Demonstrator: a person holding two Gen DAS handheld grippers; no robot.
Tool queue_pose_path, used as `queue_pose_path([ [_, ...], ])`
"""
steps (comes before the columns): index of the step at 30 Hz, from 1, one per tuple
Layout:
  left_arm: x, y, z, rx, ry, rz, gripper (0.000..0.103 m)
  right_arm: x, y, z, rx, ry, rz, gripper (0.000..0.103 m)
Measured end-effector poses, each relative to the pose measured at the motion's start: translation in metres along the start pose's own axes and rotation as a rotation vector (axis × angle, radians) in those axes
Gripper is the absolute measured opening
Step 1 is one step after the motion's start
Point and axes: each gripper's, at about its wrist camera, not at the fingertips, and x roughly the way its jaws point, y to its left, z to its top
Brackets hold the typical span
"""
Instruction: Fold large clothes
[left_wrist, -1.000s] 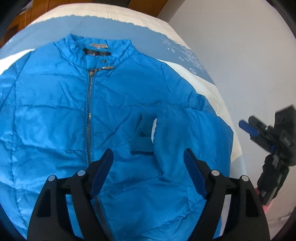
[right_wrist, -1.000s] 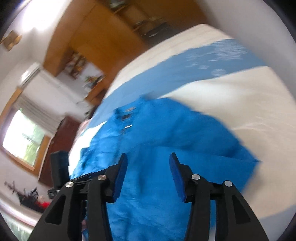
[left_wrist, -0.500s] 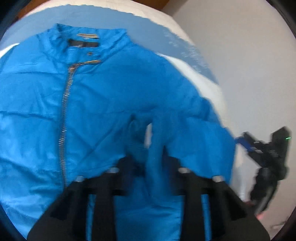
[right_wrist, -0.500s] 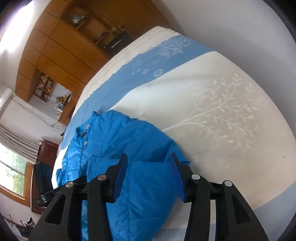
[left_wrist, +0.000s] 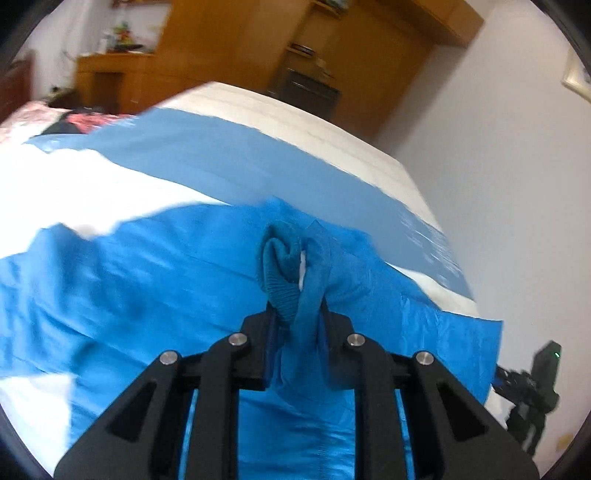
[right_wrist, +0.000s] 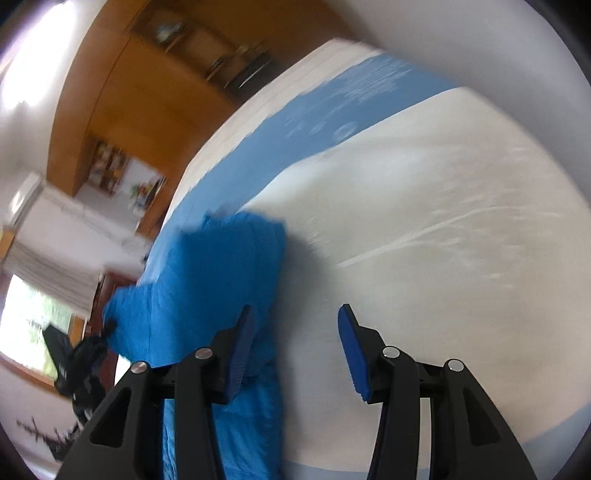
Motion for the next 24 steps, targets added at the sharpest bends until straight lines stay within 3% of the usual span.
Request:
queue_pose_path([
  [6, 0.01, 0.041, 0.01, -0.043, 0.015, 0.141, 0.017, 0.055, 0.046, 0.001, -0.097, 0.098, -0.026, 0.048],
  [11, 0.043, 0.067, 0.001, -0.041, 0.123, 0.248, 0.02, 0.085, 0.059, -0.007, -0.133, 0.141, -0.174, 0.048],
  [18, 0.049, 0.088, 0.003, -0.052, 0.165, 0.222, 0.031, 0.086, 0.064, -0.01, -0.172, 0.156, -0.253, 0.047],
  [20, 0.032, 0.091, 0.008, -0.07, 0.138, 0.228, 0.033, 0.071, 0.07, -0.007, -0.152, 0.156, -0.235, 0.048],
  [24, -0.006, 0.078, 0.018, -0.075, 0.02, 0.25, 0.039, 0.04, 0.103, -0.005, -0.226, 0.074, -0.239, 0.049],
])
